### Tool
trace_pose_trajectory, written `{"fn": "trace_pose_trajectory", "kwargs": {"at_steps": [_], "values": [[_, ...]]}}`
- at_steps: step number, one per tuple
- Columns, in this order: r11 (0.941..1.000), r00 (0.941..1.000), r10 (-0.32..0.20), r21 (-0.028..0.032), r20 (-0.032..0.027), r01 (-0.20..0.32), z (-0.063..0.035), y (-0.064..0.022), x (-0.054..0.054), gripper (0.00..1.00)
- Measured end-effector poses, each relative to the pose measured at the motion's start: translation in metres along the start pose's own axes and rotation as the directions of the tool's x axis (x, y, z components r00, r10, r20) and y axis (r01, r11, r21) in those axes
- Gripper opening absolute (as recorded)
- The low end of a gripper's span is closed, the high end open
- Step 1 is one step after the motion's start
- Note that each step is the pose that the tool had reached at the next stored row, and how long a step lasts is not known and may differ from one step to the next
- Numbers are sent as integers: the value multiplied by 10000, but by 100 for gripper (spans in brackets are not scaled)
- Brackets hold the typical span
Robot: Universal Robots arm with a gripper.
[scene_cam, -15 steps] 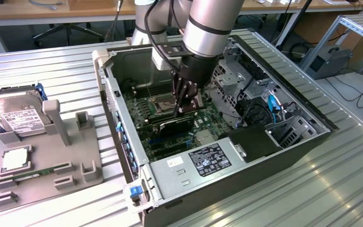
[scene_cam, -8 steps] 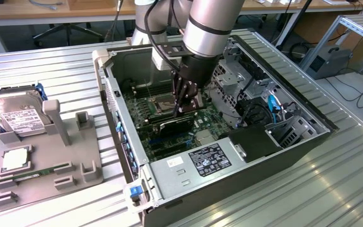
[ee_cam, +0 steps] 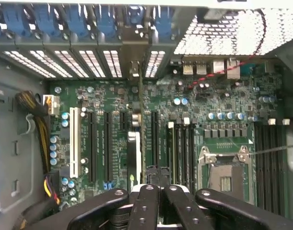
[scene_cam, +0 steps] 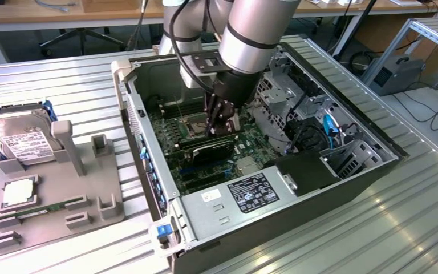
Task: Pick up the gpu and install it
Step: 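Press down on the gpu until it lock into place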
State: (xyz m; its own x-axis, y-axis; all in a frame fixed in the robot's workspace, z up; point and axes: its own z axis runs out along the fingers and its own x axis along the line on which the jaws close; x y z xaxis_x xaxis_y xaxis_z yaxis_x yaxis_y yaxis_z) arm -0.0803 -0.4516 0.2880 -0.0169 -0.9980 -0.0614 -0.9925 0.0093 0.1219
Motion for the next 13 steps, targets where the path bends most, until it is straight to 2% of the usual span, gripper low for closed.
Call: {"fn": "trace_pose_trajectory", "kwargs": {"at_steps": [3,7,9,13], "values": [[10000,10000,-7,8,-3,7,9,44,32,11],[10000,10000,-8,10,-3,8,70,209,40,11],[10000,10000,-6,9,-6,6,87,258,42,11],[10000,10000,-5,10,-14,5,100,284,47,11]]}}
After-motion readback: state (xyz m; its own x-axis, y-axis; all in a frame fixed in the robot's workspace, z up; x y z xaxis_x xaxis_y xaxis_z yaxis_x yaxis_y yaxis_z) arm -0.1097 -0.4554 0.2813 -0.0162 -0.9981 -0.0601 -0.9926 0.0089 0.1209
